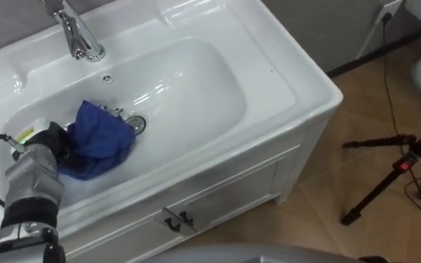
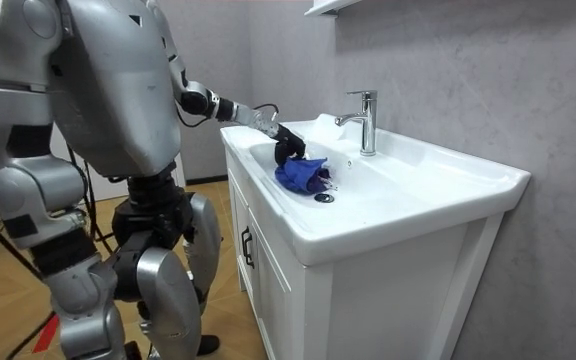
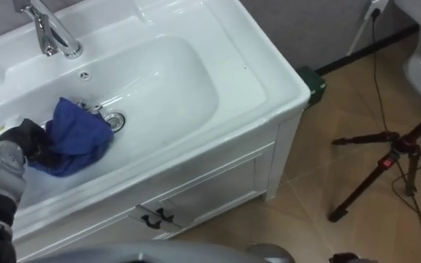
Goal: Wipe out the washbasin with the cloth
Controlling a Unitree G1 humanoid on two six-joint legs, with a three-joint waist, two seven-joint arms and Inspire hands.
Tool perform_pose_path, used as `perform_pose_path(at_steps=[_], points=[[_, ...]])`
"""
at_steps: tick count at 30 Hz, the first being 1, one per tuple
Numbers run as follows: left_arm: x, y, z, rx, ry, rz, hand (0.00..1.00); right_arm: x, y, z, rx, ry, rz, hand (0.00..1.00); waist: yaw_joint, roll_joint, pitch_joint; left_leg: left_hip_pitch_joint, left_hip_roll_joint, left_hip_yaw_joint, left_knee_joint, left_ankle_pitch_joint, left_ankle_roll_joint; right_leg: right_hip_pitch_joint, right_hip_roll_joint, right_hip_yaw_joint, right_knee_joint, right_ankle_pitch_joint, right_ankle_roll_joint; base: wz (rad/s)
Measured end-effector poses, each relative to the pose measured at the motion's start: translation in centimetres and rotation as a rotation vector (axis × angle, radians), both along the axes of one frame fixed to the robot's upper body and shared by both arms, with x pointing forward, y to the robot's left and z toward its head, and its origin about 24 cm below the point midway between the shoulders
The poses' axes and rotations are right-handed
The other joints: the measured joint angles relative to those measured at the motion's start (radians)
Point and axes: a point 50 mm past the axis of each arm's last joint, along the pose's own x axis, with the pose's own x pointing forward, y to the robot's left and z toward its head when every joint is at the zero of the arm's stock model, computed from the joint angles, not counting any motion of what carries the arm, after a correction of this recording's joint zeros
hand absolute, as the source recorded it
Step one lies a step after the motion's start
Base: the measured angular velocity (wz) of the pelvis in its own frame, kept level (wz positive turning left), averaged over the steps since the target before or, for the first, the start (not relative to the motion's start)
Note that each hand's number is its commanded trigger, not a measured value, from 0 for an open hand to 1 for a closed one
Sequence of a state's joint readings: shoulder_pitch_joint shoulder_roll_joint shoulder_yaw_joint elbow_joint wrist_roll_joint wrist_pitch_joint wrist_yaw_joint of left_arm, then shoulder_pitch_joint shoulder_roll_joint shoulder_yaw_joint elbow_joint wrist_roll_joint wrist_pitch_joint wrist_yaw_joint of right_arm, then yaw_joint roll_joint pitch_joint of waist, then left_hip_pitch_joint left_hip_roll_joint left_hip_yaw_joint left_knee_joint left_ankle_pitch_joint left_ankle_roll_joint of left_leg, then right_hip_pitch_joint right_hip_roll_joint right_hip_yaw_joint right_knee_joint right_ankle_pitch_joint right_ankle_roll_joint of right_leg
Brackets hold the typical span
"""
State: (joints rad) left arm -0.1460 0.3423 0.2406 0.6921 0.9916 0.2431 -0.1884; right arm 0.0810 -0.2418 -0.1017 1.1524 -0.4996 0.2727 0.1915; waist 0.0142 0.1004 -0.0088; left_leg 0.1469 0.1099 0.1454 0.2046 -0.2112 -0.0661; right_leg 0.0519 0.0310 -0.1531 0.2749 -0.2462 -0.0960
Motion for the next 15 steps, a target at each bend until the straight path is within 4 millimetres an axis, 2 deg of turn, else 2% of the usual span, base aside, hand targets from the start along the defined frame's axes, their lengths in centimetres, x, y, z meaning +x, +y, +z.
perform_pose_path(at_steps=[4,8,9,15], points=[[-0.1,0.4,0.7,0.014,0.000,-0.011,1.00,0.2,-0.3,0.1,0.003,-0.004,0.008,0.00,0.022,0.008,-0.0018,-0.010,0.000,-0.022,0.000,0.003,-0.005,0.000,-0.002,-0.022,0.000,-0.006,-0.004,0.16],[-0.8,0.8,1.5,0.025,-0.013,-0.022,1.00,0.2,-1.1,0.4,-0.007,-0.008,0.009,0.00,0.041,0.012,0.0010,-0.022,-0.001,-0.056,0.001,0.005,-0.007,-0.001,-0.005,-0.055,-0.002,-0.011,-0.007,0.17],[-0.8,0.8,1.6,0.026,-0.017,-0.025,1.00,0.2,-1.2,0.5,-0.008,-0.007,0.010,0.00,0.046,0.016,-0.0010,-0.024,-0.002,-0.064,0.002,0.005,-0.008,-0.001,-0.006,-0.058,-0.002,-0.013,-0.007,0.17],[-0.7,0.7,1.8,0.026,-0.012,-0.034,1.00,0.4,-1.2,0.5,-0.002,-0.018,0.003,0.00,0.062,0.014,-0.0004,-0.043,-0.002,-0.071,0.031,0.008,-0.012,0.002,-0.008,-0.071,0.002,-0.019,-0.013,0.07]])
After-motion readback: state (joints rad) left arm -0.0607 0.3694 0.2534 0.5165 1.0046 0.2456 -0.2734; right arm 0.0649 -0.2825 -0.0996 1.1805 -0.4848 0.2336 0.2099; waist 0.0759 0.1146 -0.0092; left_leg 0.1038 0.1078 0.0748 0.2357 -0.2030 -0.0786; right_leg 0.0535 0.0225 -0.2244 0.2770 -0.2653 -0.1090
